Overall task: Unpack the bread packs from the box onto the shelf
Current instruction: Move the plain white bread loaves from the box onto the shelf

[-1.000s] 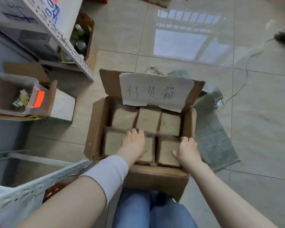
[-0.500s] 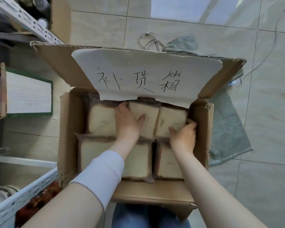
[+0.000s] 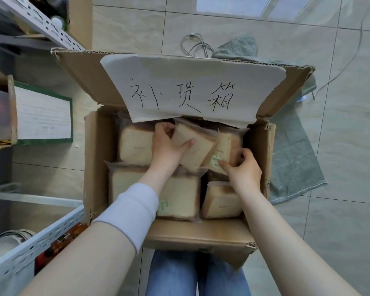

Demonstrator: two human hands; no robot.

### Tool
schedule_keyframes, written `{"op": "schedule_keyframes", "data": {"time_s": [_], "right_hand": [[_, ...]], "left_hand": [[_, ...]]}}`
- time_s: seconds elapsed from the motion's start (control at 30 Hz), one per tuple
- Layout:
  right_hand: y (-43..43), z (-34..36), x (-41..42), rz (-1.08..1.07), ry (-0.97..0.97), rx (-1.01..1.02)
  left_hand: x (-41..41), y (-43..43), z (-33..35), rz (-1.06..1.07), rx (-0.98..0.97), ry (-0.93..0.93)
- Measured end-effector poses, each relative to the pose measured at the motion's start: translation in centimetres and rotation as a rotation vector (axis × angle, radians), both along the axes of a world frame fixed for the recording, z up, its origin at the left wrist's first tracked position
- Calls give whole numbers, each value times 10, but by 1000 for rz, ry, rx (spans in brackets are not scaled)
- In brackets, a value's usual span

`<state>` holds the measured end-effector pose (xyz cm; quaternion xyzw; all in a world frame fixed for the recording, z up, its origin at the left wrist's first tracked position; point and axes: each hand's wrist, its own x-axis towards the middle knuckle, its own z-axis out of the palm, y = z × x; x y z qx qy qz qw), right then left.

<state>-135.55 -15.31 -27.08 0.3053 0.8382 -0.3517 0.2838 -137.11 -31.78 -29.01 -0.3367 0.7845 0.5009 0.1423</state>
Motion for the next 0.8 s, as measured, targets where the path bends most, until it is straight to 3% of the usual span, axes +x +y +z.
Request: {"op": "schedule_keyframes", "data": {"time_s": [0.27, 0.4, 0.57, 0.7, 0.8], "right_hand": [[6, 30, -1, -169, 125, 29], [15, 57, 6, -302, 131, -6], [35, 106, 43, -445, 50, -208], [35, 188, 90, -326, -23, -422], [17, 272, 133, -102, -40, -530]], "left_hand": [[18, -14, 35, -233, 25, 129], [38, -21, 73, -68, 36, 214], [89, -34, 154, 142, -55, 340], [159, -48, 237, 370, -89, 406], [224, -65, 321, 483, -183, 480]]}}
